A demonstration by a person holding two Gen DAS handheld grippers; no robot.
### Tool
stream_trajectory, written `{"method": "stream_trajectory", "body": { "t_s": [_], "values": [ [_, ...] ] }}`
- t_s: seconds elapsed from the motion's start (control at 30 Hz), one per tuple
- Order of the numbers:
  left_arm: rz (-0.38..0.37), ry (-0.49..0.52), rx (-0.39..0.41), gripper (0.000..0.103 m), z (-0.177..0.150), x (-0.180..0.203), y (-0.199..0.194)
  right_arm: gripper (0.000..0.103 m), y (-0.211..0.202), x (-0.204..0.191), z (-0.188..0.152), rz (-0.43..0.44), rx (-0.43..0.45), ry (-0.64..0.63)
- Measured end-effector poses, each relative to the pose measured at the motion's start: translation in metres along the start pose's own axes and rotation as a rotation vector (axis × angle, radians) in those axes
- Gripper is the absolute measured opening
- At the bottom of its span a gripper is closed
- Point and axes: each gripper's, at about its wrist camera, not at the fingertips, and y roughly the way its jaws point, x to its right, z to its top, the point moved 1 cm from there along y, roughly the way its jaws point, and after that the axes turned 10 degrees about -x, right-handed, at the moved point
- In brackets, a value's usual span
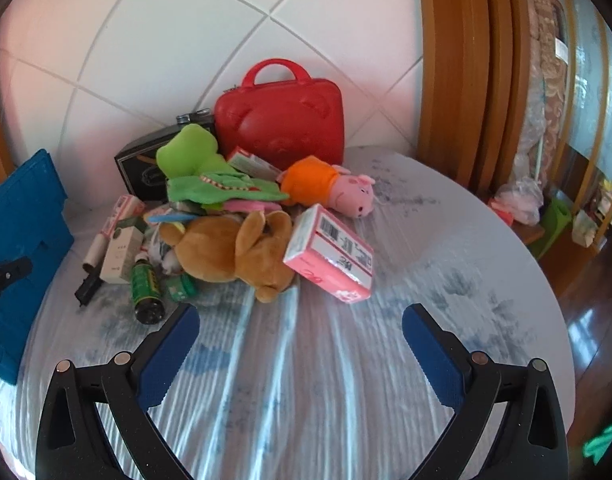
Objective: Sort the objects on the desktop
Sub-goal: 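Reach both grippers toward the brown teddy bear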
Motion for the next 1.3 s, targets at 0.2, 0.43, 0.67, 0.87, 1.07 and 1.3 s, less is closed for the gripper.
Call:
{"method": "stream_trajectory", "body": {
  "t_s": [0.2, 0.43, 0.67, 0.87, 1.07, 1.3],
  "values": [
    [-0.014, 0.057, -0.079, 0.079, 0.027, 0.045, 0.05, 0.103, 0.027, 0.017, 0.022, 0.036, -0.022, 0.023],
    [-0.015, 0.121, -0.108, 0.079, 0.077, 0.079, 0.105, 0.077, 0.073, 0.0, 0.069, 0.057, -0.063, -0.014],
    [-0.033, 0.154, -0.169, 0.079, 0.114, 0.105, 0.177, 0.067, 0.137, -0.026, 0.114, 0.054, -0.115, -0.065],
    [-0.07, 0.159, -0.195, 0.08, 0.101, 0.105, 0.196, 0.062, 0.188, -0.033, 0.125, 0.035, -0.193, -0.093],
    [-0.104, 0.195, -0.224, 0.085, 0.046, 0.09, 0.171, 0.06, 0.197, -0.023, 0.068, 0.126, -0.311, -0.1],
    [-0.116, 0.236, -0.226, 0.088, 0.008, 0.087, 0.146, 0.061, 0.163, -0.011, 0.028, 0.203, -0.325, -0.04]
  ]
}}
